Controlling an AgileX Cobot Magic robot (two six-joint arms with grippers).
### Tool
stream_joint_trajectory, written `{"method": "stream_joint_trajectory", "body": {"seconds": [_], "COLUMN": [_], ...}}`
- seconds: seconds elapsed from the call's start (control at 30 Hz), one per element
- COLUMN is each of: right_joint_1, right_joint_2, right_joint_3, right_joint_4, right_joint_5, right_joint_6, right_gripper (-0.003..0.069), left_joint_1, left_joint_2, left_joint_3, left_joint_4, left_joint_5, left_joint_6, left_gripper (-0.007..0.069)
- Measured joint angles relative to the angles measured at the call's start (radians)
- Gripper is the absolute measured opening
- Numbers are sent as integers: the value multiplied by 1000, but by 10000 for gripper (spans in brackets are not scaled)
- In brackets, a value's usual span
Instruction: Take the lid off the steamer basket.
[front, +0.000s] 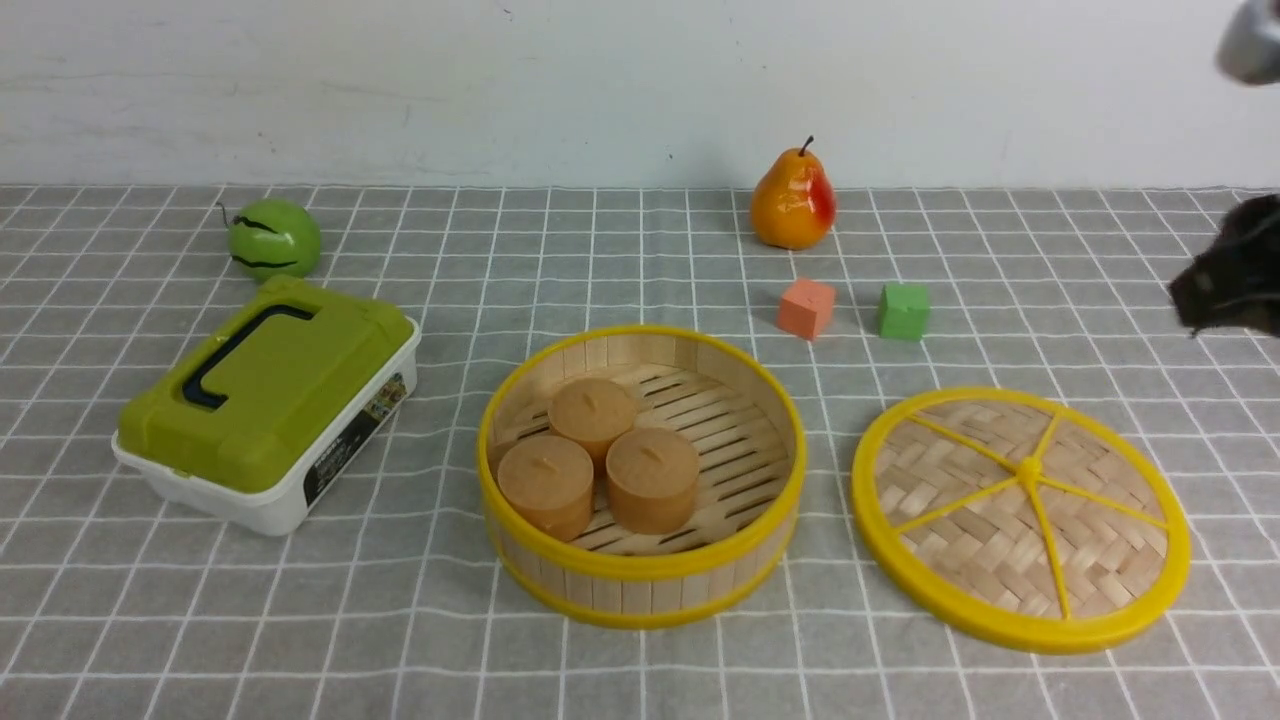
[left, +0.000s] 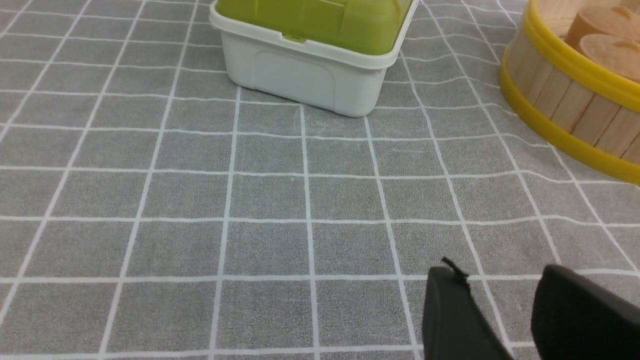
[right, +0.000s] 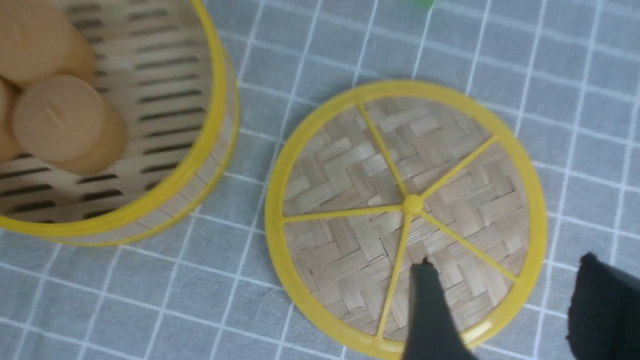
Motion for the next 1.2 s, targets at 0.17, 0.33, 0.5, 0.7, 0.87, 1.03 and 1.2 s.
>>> {"method": "stream_joint_trajectory", "body": {"seconds": [0.17,0.33,0.5,0.7,0.87,1.03,1.2], "right_joint_1": [0,0,0,0,0,0,-4], "right_joint_2": [-367,-628,-795,-979,-1106,-1184,-1185], "right_joint_3": [190,374,507,613,785,1009,1210], "right_joint_4": [3,-12,-45,-92,-101,-97,-90], "right_joint_5": [-17,-81,-183,-186,-343,-651,-824], "right_joint_6": [0,0,0,45,79,80,154], "right_gripper": [27,-22,-22,-18,-11,-9,-2], "left_joint_1": [0,0,0,0,0,0,0], "left_joint_2": [0,0,0,0,0,0,0], "left_joint_3": [0,0,0,0,0,0,0], "left_joint_4": [0,0,0,0,0,0,0], "left_joint_5": [0,1,2,2,3,3,3], "left_joint_6": [0,0,0,0,0,0,0], "left_gripper": [239,239,239,239,239,239,239]}}
